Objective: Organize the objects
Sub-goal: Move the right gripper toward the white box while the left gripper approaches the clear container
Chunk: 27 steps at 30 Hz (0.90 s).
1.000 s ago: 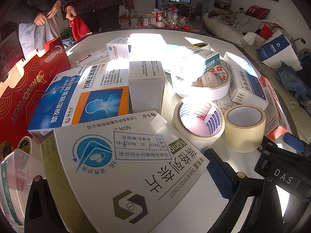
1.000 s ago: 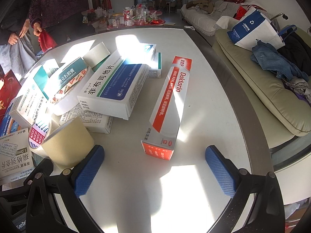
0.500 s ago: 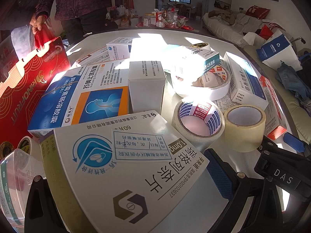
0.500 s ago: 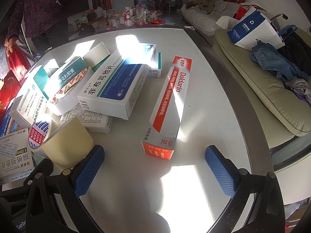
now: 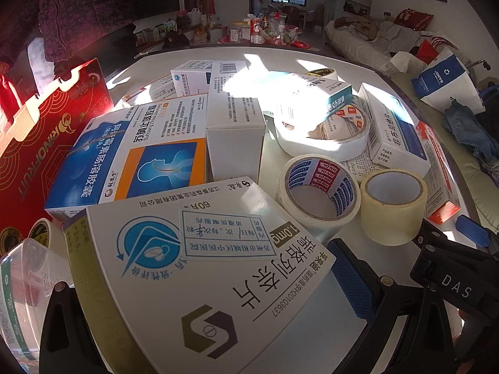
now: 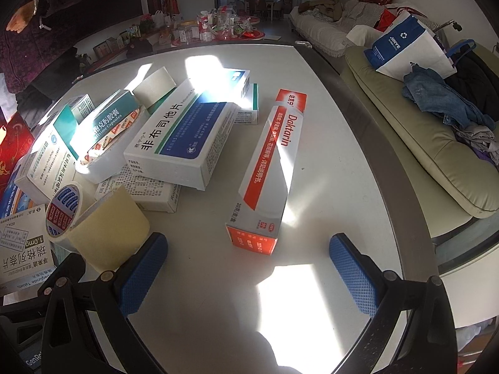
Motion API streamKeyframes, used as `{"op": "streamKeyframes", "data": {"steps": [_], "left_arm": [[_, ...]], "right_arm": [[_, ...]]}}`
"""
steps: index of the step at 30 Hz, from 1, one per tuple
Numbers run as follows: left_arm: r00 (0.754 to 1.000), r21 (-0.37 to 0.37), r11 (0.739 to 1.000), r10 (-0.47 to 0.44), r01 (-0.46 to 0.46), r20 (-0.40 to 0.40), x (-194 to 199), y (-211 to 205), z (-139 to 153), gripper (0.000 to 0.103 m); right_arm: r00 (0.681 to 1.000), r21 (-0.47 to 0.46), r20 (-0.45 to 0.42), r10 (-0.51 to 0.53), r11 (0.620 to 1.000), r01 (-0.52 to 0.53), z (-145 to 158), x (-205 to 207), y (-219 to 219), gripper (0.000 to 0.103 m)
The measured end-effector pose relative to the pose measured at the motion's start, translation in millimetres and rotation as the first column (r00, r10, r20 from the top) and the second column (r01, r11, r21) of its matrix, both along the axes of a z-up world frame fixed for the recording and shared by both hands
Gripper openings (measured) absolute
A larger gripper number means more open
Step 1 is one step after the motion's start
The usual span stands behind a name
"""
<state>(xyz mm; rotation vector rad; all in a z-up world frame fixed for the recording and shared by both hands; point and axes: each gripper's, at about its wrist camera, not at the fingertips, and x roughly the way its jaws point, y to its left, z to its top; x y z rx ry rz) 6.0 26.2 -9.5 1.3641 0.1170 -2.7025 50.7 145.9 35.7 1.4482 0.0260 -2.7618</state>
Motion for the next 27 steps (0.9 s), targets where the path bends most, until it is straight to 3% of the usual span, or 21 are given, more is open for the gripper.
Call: {"op": "streamKeyframes", "data": {"steps": [5, 7, 12, 14, 18, 20, 22, 24, 27], "left_arm": [[0.996, 0.025, 0.996, -0.089, 0.088, 0.026, 12, 3, 1, 0.103], [0.991, 0.097, 0.987, -0.131, 0.129, 0.013, 26, 4, 7, 0.103], [0.968, 0.274, 0.933, -0.249, 0.234, 0.023, 58, 8, 27, 0.103], [0.953, 0.336, 0.893, -0.296, 0.300, -0.065, 79, 1, 49, 0.103], [0.893, 0.267, 0.874, -0.318, 0.406, -0.317, 118, -33, 109, 0.103], [0.860, 0.201, 0.880, -0.333, 0.431, -0.386, 120, -52, 134, 0.103], [0.856, 0.172, 0.881, -0.353, 0.440, -0.379, 110, -74, 147, 0.103], [0.871, 0.152, 0.886, -0.375, 0.437, -0.319, 94, -94, 147, 0.103], [0.872, 0.084, 0.889, -0.419, 0.451, -0.252, 85, -104, 133, 0.103]], "right_arm": [[0.998, -0.001, 0.059, 0.002, 1.000, -0.002, 2, 20, 13, 0.103], [0.997, -0.016, 0.077, 0.019, 1.000, -0.017, 3, 30, 16, 0.103], [0.997, -0.164, 0.074, 0.005, 0.986, 0.007, 15, 54, 27, 0.103], [0.998, -0.235, 0.063, -0.012, 0.972, 0.026, 24, 61, 31, 0.103], [0.997, -0.366, 0.072, 0.020, 0.931, 0.008, 37, 64, 27, 0.103], [0.994, -0.387, 0.102, 0.042, 0.922, 0.001, 37, 58, 18, 0.103], [0.991, -0.383, 0.121, 0.058, 0.924, -0.008, 37, 51, 7, 0.103], [0.989, -0.361, 0.125, 0.078, 0.932, -0.028, 38, 43, -7, 0.103], [0.986, -0.228, 0.106, 0.131, 0.968, -0.104, 36, 38, -35, 0.103]]}}
